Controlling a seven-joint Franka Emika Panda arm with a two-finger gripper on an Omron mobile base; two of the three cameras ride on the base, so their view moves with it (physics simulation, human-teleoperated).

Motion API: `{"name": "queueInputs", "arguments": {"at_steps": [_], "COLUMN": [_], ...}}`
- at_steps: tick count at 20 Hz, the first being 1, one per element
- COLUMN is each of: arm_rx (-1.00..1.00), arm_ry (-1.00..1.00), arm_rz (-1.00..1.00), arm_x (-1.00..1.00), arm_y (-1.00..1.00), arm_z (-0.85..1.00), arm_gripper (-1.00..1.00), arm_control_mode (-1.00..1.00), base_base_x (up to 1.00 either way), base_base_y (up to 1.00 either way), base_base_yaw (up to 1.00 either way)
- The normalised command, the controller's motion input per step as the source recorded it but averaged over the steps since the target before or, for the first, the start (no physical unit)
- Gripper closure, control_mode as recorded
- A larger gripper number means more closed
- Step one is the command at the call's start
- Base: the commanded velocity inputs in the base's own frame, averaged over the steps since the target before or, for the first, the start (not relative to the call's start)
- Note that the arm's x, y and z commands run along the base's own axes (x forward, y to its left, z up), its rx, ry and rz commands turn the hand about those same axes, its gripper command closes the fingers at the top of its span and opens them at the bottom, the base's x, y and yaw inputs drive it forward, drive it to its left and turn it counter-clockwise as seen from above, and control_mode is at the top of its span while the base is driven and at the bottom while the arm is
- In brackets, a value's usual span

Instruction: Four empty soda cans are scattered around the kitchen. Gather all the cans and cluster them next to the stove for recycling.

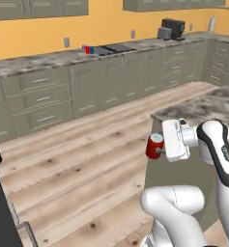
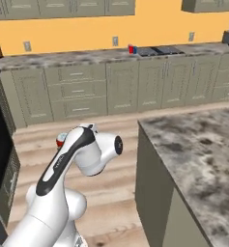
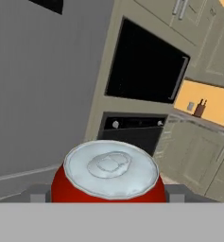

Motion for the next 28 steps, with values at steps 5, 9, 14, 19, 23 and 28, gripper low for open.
{"name": "queueInputs", "arguments": {"at_steps": [5, 9, 14, 19, 23, 28], "arm_rx": [0.0, 0.0, 0.0, 0.0, 0.0, 0.0], "arm_ry": [0.0, 0.0, 0.0, 0.0, 0.0, 0.0], "arm_rz": [0.0, 0.0, 0.0, 0.0, 0.0, 0.0], "arm_x": [0.0, 0.0, 0.0, 0.0, 0.0, 0.0], "arm_y": [0.0, 0.0, 0.0, 0.0, 0.0, 0.0], "arm_z": [0.0, 0.0, 0.0, 0.0, 0.0, 0.0], "arm_gripper": [1.0, 1.0, 1.0, 1.0, 1.0, 1.0], "arm_control_mode": [1.0, 1.0, 1.0, 1.0, 1.0, 1.0], "base_base_x": [-0.07, -0.03, 0.2, 0.78, 1.0, 1.0], "base_base_y": [0.26, 0.22, 0.05, 0.0, 0.09, 0.06], "base_base_yaw": [0.34, 0.32, 0.17, 0.02, 0.0, 0.0]}}
